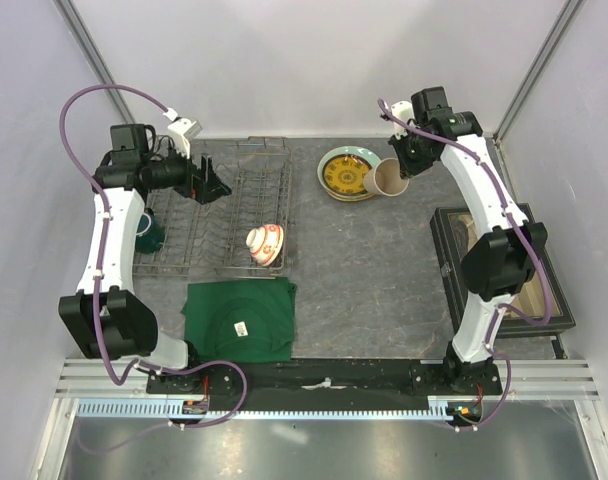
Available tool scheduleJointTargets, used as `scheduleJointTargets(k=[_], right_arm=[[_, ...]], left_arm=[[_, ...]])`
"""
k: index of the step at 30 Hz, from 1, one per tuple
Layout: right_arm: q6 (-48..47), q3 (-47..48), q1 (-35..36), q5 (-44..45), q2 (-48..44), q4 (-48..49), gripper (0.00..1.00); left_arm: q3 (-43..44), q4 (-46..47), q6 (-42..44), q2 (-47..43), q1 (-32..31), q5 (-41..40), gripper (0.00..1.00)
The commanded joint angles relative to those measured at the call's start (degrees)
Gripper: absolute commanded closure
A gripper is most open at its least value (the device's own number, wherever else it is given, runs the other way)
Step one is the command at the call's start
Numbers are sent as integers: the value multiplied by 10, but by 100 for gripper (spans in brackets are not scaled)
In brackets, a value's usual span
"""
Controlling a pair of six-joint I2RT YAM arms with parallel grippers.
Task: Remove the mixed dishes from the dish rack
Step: Place the cup at the center of the board.
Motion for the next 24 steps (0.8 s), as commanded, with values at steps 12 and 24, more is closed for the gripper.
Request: scheduleJointTargets(k=[12,24], right_arm=[[-69,80,-2,47,78,-123,100],[-101,147,-3,58,152,-179,100]], left_arm=[[23,-77,112,15,-9,-56,6],[23,-94,132,23,-16,-63,7]])
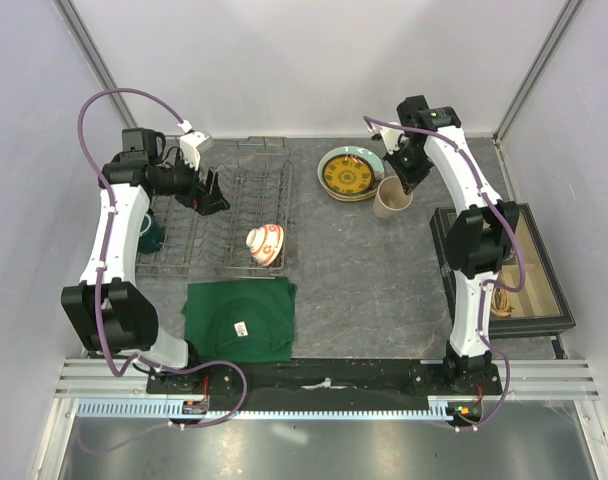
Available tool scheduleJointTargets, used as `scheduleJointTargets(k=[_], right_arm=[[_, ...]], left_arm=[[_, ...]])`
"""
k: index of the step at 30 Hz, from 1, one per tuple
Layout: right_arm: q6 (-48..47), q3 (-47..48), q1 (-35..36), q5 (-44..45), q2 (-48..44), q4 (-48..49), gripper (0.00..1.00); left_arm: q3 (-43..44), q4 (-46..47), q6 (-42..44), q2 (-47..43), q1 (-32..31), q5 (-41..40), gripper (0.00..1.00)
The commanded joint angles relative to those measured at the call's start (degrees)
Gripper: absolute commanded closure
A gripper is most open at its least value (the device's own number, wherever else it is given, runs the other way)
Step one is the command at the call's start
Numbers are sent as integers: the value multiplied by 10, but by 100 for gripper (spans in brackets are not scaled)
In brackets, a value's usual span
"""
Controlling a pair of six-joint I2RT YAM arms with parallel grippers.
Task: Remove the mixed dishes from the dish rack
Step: Place the cup at the center of the board.
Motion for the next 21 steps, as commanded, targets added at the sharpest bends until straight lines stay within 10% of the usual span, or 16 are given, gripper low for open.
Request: scheduleJointTargets(k=[1,21], right_arm=[[-20,35,-3,8,22,-34,100],[-62,43,-2,-28,47,-86,100]], left_arm=[[22,-6,31,0,-3,-7,7],[26,-14,39,3,-7,-13,7]])
